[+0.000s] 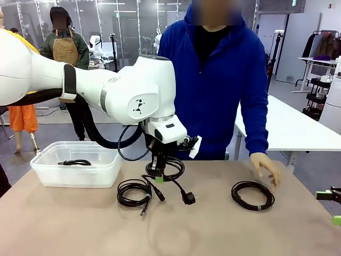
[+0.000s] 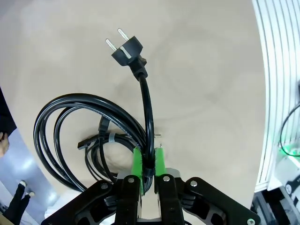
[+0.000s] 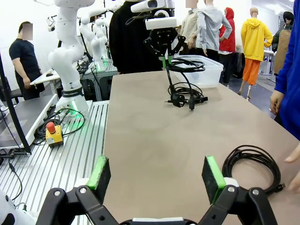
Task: Organize and store the cables.
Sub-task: Place the Power Cable into the Organizing box.
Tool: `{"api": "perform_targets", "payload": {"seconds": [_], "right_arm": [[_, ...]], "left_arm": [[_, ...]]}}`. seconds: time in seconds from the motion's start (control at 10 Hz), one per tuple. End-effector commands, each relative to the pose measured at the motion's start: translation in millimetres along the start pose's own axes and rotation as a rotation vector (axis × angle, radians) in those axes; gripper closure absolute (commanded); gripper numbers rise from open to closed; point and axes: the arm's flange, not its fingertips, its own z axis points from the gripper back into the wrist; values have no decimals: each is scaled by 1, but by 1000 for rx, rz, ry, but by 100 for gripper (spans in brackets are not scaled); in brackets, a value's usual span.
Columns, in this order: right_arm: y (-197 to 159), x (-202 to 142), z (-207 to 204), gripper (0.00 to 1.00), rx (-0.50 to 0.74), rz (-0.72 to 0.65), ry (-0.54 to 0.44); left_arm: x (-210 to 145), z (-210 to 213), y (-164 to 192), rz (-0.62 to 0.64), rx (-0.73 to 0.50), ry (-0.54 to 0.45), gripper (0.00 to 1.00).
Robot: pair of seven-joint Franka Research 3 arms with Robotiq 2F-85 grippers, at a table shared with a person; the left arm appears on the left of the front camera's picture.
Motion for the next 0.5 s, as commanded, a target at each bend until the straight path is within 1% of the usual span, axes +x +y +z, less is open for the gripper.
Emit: {"api": "perform_targets", "payload": {"seconds": [0.0, 0.1, 0.2, 0.3, 0.4], "right_arm": [[-1, 3, -1, 0, -10, -26, -9], [-1, 3, -1, 0, -10, -26, -9], [-1, 3, -1, 0, -10, -26, -9], [-1, 3, -1, 0, -10, -26, -9], [-1, 3, -1, 0, -10, -26, -9]], "left_arm": [[0, 2, 0, 11, 4, -4, 100], [0, 2, 0, 11, 4, -4, 100], [-1, 0, 0, 2, 0, 0, 89], [-20, 15, 7, 39, 27, 5, 89], [-46, 33, 8, 35, 38, 8, 89]]}}
